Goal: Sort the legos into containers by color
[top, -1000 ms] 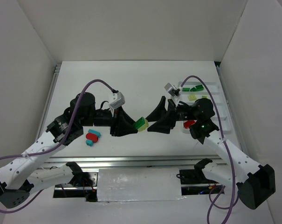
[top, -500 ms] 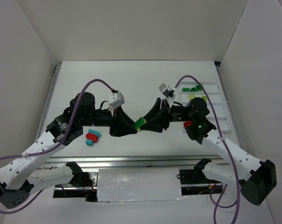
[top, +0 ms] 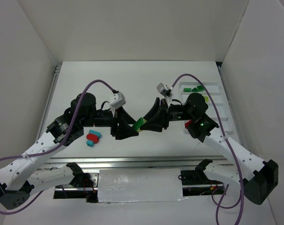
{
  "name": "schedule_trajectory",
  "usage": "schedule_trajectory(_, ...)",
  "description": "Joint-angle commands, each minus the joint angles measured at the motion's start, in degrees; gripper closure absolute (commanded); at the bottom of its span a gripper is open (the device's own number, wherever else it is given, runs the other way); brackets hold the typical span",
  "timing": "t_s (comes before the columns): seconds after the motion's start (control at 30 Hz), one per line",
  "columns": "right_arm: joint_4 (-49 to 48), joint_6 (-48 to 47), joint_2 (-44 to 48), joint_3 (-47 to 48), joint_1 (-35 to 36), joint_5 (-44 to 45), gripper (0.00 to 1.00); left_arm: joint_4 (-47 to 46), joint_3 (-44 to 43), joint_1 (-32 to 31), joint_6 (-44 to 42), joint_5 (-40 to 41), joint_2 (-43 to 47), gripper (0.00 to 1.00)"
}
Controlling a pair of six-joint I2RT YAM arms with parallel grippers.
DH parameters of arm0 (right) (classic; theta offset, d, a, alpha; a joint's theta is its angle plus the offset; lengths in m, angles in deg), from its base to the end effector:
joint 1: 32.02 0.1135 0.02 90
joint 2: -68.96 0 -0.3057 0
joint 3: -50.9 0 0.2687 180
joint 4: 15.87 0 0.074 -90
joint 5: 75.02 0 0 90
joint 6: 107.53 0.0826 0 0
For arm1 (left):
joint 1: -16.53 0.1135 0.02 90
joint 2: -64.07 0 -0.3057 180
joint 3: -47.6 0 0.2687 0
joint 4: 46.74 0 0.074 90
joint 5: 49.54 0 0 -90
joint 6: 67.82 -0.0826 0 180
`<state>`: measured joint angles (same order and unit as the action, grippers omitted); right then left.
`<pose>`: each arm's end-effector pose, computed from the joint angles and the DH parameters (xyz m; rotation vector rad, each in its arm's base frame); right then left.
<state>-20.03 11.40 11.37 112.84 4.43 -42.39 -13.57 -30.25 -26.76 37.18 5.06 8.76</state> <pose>0.1528 0.1993 0.4095 -1.0176 1.3914 1.5824 0.1369 -0.1947 0.4418 0.9221 1.6650 -1.2563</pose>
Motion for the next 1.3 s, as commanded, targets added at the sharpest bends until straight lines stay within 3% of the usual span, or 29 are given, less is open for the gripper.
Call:
schedule_trajectory(0.0, 2.7, -2.5, 0.1, 3.0, -0.6, 0.4, 1.0, -0.7, -1.7, -0.1, -1.4, 0.2, 0.5, 0.29)
schedule_trajectory(0.23, 2.8, -1.9, 1.3, 3.3, -1.6, -0.4, 1.0, -0.2, -1.8, -0.1, -1.7, -2.1, -0.9, 0.4)
schedule_trajectory(0.4, 3.1, -1.7, 1.8, 3.7, -1.8, -0.3, 1.0, -0.4, -1.7, -0.1, -1.8, -4.3, -1.7, 0.31)
schedule_trajectory(0.5, 3.3, -1.7, 1.7, 4.2, -2.1, -0.6, 1.0, -0.3, -1.5, -0.1, -2.0, -5.1, -2.1, 0.3)
schedule_trajectory(0.77, 4.4, -2.5, 1.6, 5.3, -2.8, -1.6, 1.0, -0.1, -1.8, -0.1, -2.3, -5.0, -1.6, 0.55)
schedule_trajectory(1.03, 5.6, -3.4, 0.5, 5.5, -2.8, -3.9, 1.0, -0.1, -2.2, -0.1, -2.3, -4.7, -1.6, 0.5)
schedule_trajectory(1.13, 5.9, -3.6, 0.9, 5.5, -2.8, -3.5, 1.0, -0.1, -2.4, -0.1, -2.5, -5.5, -1.9, 0.75)
schedule_trajectory(1.17, 6.5, -3.7, 0.8, 5.7, -2.9, -3.6, 1.0, -0.1, -2.5, -0.1, -2.8, -5.7, -2.0, 0.94)
schedule_trajectory(1.2, 7.2, -4.7, 0.5, 6.1, -2.8, -4.1, 1.0, 0.0, -2.7, -0.1, -2.8, -5.5, -2.0, 1.0)
schedule_trajectory(1.27, 11.4, -8.6, 0.2, 7.2, -2.8, -5.7, 1.0, 0.1, -2.8, 0.0, -2.3, -4.2, -1.6, 1.0)
